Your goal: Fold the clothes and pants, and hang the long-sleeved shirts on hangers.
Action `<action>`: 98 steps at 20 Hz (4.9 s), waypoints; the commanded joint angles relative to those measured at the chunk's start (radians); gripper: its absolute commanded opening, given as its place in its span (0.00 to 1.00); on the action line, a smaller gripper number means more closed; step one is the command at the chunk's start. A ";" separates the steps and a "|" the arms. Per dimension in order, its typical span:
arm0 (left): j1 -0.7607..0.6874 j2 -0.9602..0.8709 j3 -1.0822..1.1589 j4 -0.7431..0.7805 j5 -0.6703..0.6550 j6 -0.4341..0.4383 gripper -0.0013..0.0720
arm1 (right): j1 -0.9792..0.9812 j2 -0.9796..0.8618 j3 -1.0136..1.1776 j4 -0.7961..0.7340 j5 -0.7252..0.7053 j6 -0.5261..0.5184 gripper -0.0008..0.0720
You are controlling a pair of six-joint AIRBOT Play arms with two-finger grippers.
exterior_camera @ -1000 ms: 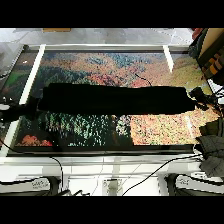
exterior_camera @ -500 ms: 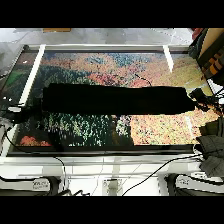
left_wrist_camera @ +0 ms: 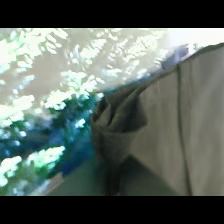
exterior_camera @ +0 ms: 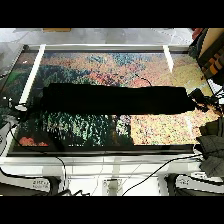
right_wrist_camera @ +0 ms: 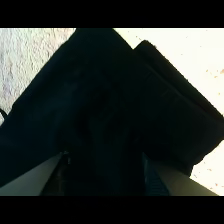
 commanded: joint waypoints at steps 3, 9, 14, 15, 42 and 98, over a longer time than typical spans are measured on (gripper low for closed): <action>-0.014 0.002 0.148 -0.006 -0.095 0.252 0.03 | 0.000 0.000 0.018 -0.002 0.115 -0.088 0.60; -0.019 0.104 0.362 -0.017 -0.396 0.381 0.03 | 0.029 0.000 0.171 0.011 0.405 -0.170 0.41; -0.013 0.260 0.435 -0.003 -0.492 0.395 0.03 | 0.163 0.000 0.327 0.072 0.594 -0.201 0.41; -0.011 0.274 0.435 -0.001 -0.541 0.395 0.03 | 0.209 0.000 0.351 0.106 0.590 -0.201 0.41; -0.018 0.402 0.438 0.019 -0.665 0.426 0.03 | 1.298 -0.739 0.911 0.151 0.001 0.075 0.03; -0.129 -0.204 0.380 0.090 -0.909 0.653 0.74 | 0.667 -0.544 0.927 -0.132 0.717 -0.032 0.04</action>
